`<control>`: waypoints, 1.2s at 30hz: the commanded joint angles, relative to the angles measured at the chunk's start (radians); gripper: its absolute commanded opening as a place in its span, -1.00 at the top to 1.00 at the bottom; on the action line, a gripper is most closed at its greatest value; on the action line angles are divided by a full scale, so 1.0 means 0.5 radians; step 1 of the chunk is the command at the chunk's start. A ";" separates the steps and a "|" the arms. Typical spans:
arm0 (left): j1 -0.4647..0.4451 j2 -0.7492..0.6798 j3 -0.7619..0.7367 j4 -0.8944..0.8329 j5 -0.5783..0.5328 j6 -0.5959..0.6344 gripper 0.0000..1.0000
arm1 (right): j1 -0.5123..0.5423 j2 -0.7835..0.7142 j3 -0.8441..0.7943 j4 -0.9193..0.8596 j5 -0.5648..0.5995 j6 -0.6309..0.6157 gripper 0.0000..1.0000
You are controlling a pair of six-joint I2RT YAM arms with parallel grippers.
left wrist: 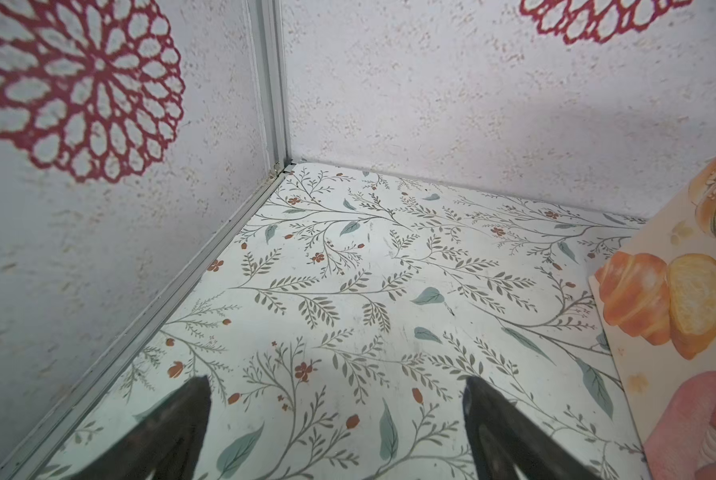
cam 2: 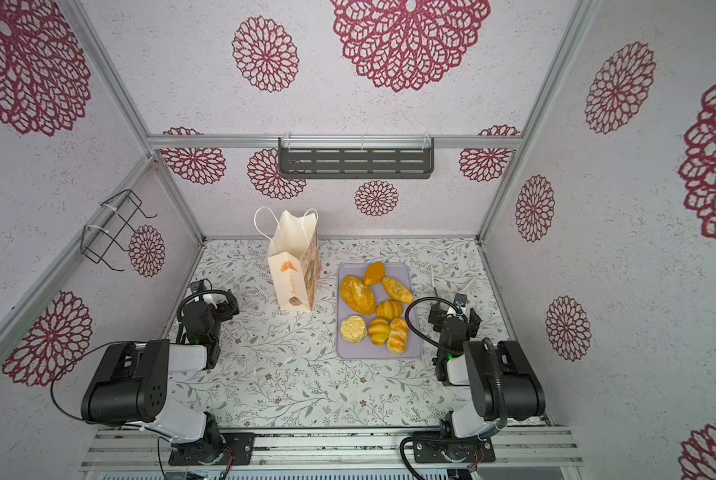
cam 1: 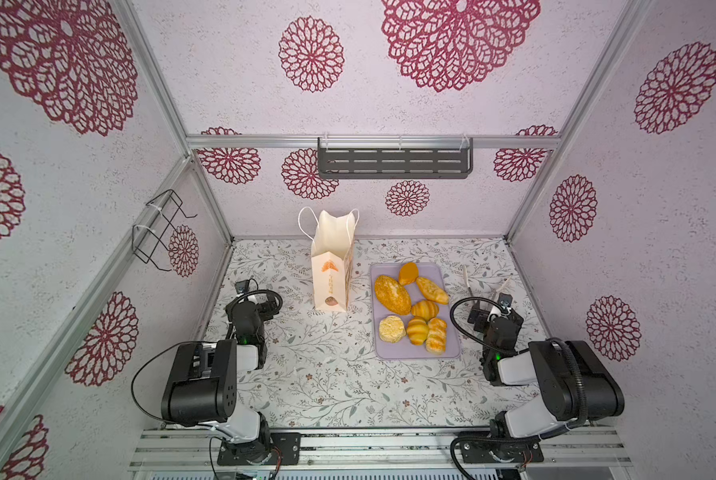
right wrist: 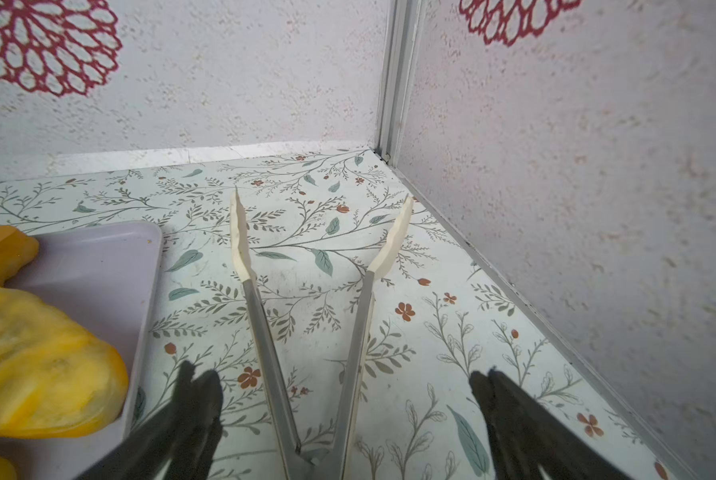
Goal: Place the fake bread into the paper bag
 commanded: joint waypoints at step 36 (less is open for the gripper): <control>-0.011 -0.092 -0.272 0.520 -0.335 -0.082 -0.94 | 0.011 -0.089 -0.129 0.266 -0.021 0.012 -0.98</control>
